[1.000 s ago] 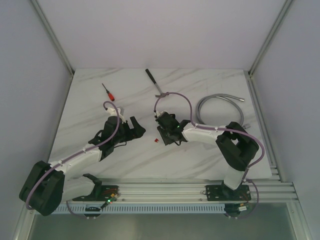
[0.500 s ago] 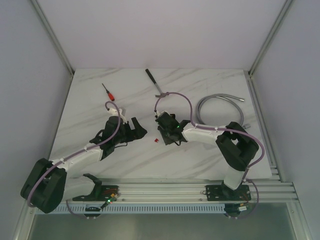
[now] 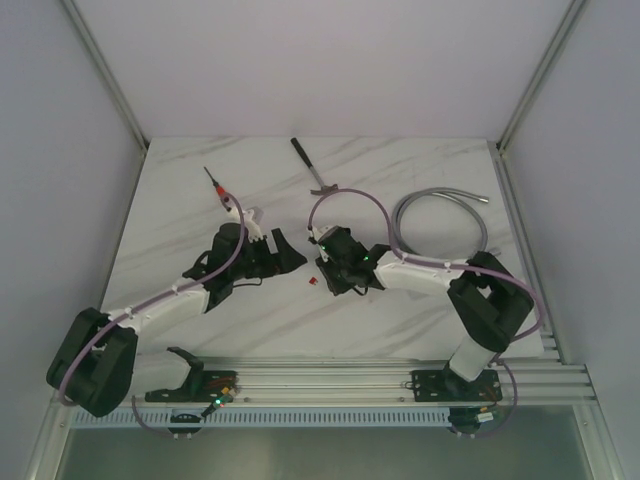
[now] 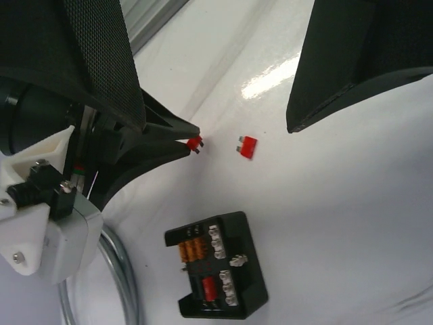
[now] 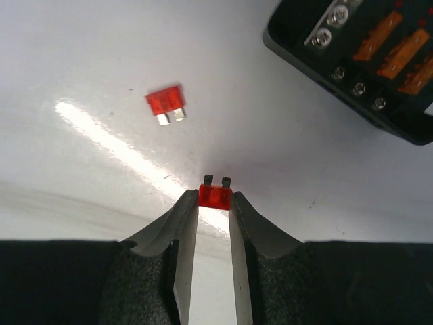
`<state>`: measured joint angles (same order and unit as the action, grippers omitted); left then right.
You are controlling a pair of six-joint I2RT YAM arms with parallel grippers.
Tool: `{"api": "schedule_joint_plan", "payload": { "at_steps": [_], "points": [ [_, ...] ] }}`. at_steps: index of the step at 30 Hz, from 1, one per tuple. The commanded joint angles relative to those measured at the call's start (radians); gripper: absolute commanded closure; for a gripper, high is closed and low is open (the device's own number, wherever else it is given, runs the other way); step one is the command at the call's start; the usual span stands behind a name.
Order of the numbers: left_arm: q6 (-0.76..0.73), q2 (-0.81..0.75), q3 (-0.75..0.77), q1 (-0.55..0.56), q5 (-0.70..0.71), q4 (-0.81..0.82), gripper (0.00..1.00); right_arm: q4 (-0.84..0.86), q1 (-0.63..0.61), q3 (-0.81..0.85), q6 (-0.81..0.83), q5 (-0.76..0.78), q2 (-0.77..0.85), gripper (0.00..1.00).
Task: Snap on the fuse box
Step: Pick up the fuse from the center of the board.
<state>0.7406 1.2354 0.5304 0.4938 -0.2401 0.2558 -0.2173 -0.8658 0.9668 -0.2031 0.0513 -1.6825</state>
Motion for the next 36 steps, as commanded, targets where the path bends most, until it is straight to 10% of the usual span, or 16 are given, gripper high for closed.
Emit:
{"api": "schedule_joint_plan", "payload": {
  "at_steps": [1, 36],
  "points": [
    [0.018, 0.017, 0.035, -0.004, -0.098, 0.038, 0.09, 0.076, -0.002, -0.023, 0.082, -0.074, 0.072, 0.79],
    [0.247, 0.121, 0.000, -0.001, -0.290, 0.239, 0.59, 0.385, 0.021, -0.157, 0.102, -0.234, 0.286, 0.77]
  ]
}}
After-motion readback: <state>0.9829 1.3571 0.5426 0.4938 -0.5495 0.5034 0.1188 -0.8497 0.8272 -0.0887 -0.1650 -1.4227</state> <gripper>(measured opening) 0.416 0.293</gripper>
